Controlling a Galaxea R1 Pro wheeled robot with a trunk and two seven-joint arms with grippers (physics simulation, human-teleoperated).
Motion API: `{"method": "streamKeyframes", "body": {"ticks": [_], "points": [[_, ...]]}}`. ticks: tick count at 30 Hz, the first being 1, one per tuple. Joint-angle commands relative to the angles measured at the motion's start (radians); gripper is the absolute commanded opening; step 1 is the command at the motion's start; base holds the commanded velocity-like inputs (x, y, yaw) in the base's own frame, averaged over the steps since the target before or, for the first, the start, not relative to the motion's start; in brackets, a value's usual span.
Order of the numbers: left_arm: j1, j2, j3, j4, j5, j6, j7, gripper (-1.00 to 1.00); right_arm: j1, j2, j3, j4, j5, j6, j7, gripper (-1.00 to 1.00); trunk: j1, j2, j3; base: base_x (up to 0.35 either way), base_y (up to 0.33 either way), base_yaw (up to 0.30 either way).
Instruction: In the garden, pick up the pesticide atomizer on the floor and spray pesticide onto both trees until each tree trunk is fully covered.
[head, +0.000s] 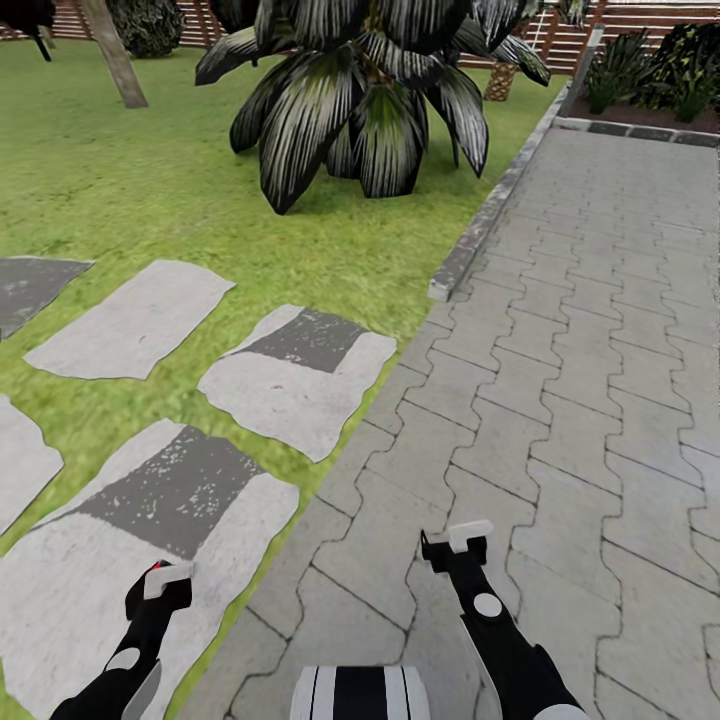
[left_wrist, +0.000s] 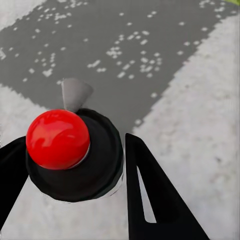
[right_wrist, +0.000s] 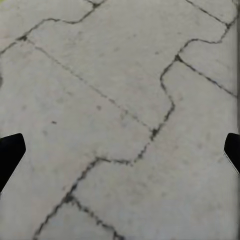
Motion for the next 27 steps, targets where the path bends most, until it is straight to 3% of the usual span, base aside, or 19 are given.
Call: {"method": "streamKeyframes", "body": {"ticks": [1, 7, 10, 14, 21, 24, 27], "points": [[0.0, 0.0, -0.001, 0.001, 0.006, -0.003, 0.001, -1.0, 0.0, 0.0, 0.001, 0.001, 0.01, -0.001, -0.007, 1.0, -0.001, 0.0, 0.003, 0.0, 0.0, 0.0], [0.0, 0.003, -0.003, 0.007, 0.006, 0.017, 0.004, -1.0, 0.0, -0.008, -0.004, 0.003, 0.013, -0.037, -0.008, 1.0, -0.003, 0.001, 0.028, 0.0, 0.0, 0.0], [0.0, 0.003, -0.003, 0.013, 0.005, 0.034, 0.004, -1.0, 0.0, -0.028, -0.004, 0.006, 0.013, -0.043, -0.007, 1.0, -0.005, 0.002, 0.043, 0.0, 0.0, 0.0], [0.02, 0.003, -0.003, 0.017, 0.006, 0.068, 0.004, -1.0, 0.051, -0.046, -0.004, 0.034, 0.013, -0.06, -0.008, 1.0, -0.006, 0.003, 0.064, 0.0, 0.0, 0.0], [0.088, 0.001, -0.003, 0.017, 0.006, 0.072, 0.007, -1.0, 0.2, -0.049, -0.005, 0.097, 0.013, -0.266, -0.008, 1.0, -0.01, 0.005, 0.102, 0.0, 0.0, 0.0], [0.113, -0.001, -0.002, 0.017, 0.006, 0.071, 0.009, -1.0, 0.227, -0.053, -0.006, 0.141, 0.012, -0.322, -0.009, 1.0, -0.011, 0.005, 0.118, 0.0, 0.0, 0.0], [0.14, -0.002, -0.002, 0.017, 0.007, 0.07, 0.009, -1.0, 0.237, -0.081, -0.007, 0.23, 0.01, -0.399, -0.01, 1.0, -0.012, 0.006, 0.135, 0.0, 0.0, 0.0]]}}
